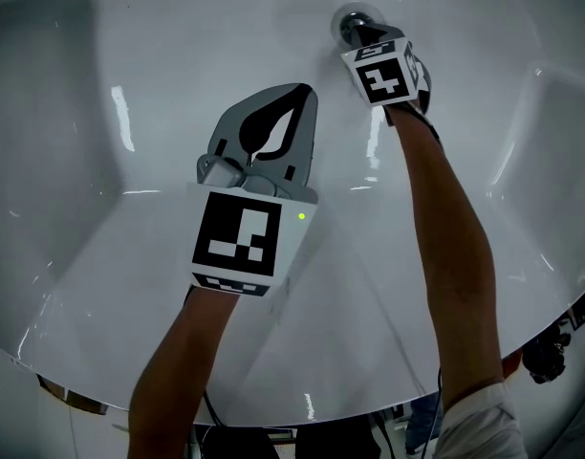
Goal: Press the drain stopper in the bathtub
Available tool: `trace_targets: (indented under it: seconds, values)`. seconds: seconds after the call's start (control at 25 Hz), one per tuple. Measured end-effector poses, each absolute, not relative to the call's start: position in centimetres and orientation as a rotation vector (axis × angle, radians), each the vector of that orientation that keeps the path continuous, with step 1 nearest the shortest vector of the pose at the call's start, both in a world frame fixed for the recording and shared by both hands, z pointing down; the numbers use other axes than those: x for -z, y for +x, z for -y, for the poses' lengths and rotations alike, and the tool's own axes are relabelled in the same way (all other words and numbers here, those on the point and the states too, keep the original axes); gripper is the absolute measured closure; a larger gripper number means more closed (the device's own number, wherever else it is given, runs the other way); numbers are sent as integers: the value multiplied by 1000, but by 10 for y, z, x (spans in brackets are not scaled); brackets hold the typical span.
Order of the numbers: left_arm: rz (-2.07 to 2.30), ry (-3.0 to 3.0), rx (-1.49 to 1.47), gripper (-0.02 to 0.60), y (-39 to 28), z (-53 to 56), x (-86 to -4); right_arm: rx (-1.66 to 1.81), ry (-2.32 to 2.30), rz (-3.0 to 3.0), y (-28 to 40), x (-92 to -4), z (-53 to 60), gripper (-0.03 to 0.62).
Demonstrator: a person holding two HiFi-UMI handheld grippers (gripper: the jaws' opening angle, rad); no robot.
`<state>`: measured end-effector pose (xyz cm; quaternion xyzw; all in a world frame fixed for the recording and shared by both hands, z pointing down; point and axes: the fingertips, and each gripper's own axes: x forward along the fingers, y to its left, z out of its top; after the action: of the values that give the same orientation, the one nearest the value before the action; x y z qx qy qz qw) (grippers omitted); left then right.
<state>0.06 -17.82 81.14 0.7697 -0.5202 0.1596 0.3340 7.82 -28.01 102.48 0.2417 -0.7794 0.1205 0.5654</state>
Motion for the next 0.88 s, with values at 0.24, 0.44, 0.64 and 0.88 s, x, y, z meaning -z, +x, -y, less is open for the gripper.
trace_targets:
  seconds: [0.24,0.44,0.64,0.88]
  values:
    - [1365,2016,-413,575,-3,177,-812,-371,648,1850,74,-1026,280,582]
    - [1395,2004,-402,575,-2,178,-804,-478,818,1944,91,-1002,280,579]
    - [1405,2011,-404,575,-2,181,-785,-520,846,1969,88,-979,261,580]
    - [1433,2029,-398,575,-1,183,-731,-577,905,2033,78,-910,261,580]
